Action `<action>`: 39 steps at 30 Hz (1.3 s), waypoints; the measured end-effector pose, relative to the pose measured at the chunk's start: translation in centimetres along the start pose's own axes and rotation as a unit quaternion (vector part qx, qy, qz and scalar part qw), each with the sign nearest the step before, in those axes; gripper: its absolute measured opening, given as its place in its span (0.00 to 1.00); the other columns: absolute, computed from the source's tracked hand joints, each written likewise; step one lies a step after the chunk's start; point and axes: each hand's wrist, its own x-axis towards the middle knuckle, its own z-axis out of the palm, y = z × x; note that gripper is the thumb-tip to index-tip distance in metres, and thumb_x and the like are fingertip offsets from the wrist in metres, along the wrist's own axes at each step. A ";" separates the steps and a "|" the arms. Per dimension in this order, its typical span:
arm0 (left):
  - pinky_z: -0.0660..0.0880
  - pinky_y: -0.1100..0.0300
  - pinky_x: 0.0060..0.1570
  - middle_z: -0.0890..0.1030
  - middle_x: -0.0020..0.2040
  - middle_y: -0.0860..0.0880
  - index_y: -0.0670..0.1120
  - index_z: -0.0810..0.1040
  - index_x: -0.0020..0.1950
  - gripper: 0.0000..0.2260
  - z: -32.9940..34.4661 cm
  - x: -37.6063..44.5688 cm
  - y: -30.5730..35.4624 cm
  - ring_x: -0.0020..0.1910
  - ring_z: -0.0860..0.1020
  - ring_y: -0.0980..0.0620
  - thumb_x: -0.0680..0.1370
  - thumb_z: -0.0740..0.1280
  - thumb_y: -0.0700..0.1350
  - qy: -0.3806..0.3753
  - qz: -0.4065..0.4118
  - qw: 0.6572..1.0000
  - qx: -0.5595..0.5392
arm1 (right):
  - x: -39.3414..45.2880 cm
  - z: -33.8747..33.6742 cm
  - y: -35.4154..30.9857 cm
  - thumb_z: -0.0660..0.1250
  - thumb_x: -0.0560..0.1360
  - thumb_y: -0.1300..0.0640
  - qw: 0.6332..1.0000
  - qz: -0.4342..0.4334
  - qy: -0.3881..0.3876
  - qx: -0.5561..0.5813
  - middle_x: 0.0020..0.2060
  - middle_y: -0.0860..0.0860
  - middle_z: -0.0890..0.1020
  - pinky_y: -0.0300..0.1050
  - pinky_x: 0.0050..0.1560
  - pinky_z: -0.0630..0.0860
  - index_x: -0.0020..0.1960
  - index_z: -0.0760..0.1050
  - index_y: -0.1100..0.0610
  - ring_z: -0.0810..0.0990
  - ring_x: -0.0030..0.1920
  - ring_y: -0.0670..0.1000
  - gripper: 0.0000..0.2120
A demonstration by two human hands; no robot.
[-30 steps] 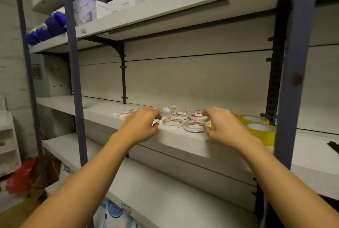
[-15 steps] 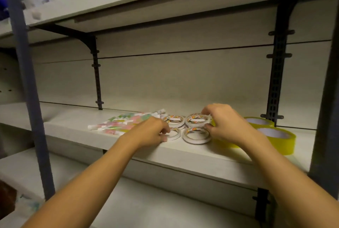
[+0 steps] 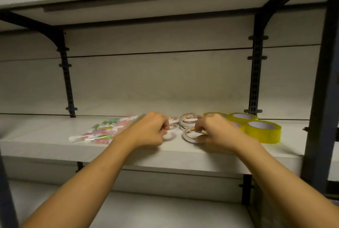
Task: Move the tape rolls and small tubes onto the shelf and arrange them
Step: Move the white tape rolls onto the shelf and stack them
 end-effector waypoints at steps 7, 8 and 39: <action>0.65 0.61 0.42 0.74 0.42 0.57 0.48 0.79 0.49 0.05 -2.7 -1.5 -1.7 0.41 0.70 0.55 0.75 0.68 0.41 0.071 0.037 0.996 -0.026 | 0.7 1.9 -1.6 0.69 0.71 0.53 0.996 0.055 -0.053 -0.042 0.37 0.52 0.78 0.51 0.38 0.78 0.37 0.72 0.53 0.78 0.41 0.58 0.08; 0.65 0.61 0.42 0.73 0.41 0.58 0.49 0.79 0.49 0.05 -2.9 -1.8 -1.9 0.41 0.70 0.54 0.75 0.68 0.41 0.074 0.043 0.996 -0.028 | 0.7 1.9 -1.8 0.68 0.71 0.54 0.996 0.057 -0.048 -0.048 0.37 0.52 0.79 0.50 0.38 0.78 0.38 0.74 0.54 0.78 0.42 0.58 0.06; 0.71 0.55 0.44 0.77 0.46 0.52 0.49 0.76 0.47 0.03 -1.1 -0.4 11.0 0.47 0.75 0.49 0.75 0.66 0.44 0.088 0.250 0.960 -0.093 | -18.4 -10.6 -3.2 0.72 0.74 0.62 0.946 0.219 0.170 -0.170 0.47 0.49 0.82 0.47 0.43 0.81 0.53 0.84 0.54 0.79 0.45 0.51 0.09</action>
